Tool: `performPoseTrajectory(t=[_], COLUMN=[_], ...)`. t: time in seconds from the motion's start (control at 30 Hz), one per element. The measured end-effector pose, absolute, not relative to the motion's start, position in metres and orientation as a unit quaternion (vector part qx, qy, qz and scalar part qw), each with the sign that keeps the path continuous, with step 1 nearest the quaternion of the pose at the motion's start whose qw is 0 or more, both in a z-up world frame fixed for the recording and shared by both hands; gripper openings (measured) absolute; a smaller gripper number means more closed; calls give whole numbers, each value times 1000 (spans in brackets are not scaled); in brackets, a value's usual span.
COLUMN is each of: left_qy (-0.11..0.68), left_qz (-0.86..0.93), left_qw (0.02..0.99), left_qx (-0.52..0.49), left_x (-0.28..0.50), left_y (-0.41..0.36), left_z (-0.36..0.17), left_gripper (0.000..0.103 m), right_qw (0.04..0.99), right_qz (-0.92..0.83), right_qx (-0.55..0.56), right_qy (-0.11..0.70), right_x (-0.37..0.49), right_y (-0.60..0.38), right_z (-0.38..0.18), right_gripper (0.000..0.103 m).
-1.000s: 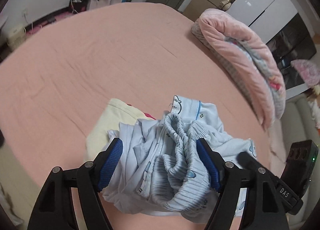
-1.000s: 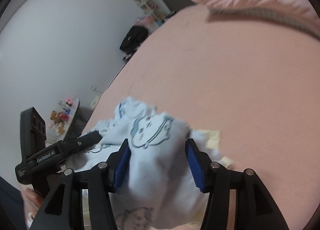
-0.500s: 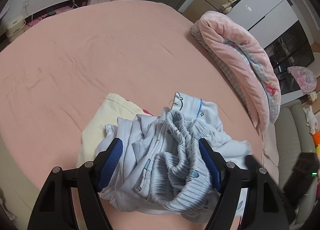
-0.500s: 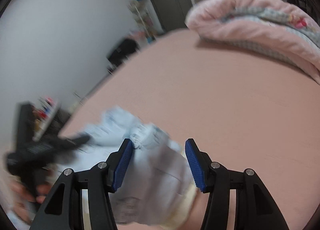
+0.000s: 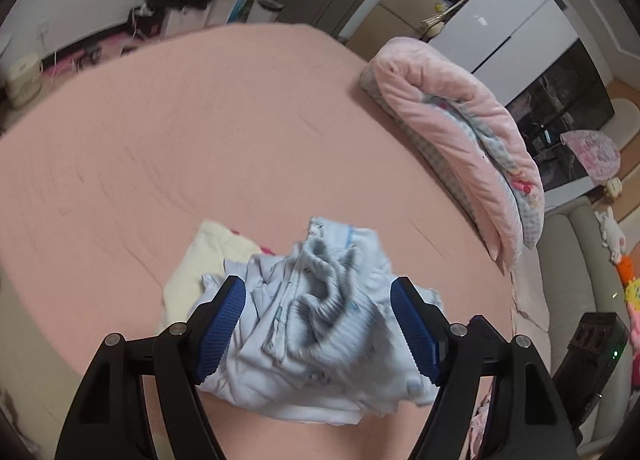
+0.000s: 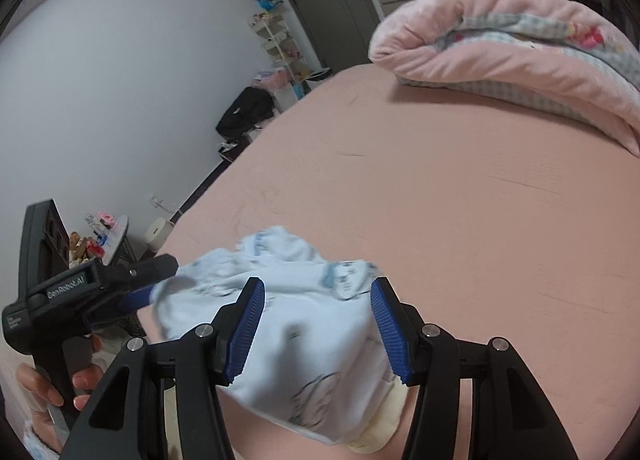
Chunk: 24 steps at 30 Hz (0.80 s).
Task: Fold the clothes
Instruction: 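Lower the pants onto the cream garment stack with both grippers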
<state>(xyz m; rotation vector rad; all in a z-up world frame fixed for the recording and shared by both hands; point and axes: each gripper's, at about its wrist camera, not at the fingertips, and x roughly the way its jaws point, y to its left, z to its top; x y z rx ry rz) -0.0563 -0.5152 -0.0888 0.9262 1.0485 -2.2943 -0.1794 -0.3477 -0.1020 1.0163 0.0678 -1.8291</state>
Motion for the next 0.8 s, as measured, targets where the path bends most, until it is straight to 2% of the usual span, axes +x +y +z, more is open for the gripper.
performPoseTrajectory(t=[0.1, 0.17, 0.3, 0.5, 0.7, 0.8], left_qy=[357, 333, 307, 291, 272, 299], left_qz=[-838, -840, -835, -836, -791, -795], left_qw=[229, 232, 236, 238, 244, 232], left_qx=[344, 360, 391, 400, 491, 475], left_x=[-57, -65, -84, -107, -123, -107], left_y=[-511, -508, -507, -512, -511, -510], left_z=[-80, -80, -84, -82, -135, -147], left_gripper=[74, 74, 74, 74, 75, 76], right_qw=[508, 512, 501, 520, 539, 546], right_qz=[-752, -749, -723, -700, -680, -667], right_qx=[418, 418, 462, 480, 485, 501], right_qy=[38, 52, 118, 95, 105, 76], right_x=[-173, -170, -167, -155, -148, -153], right_y=[-356, -364, -395, -386, -373, -363], right_z=[-96, -96, -123, -137, -144, -145], right_gripper=[55, 59, 59, 61, 61, 61])
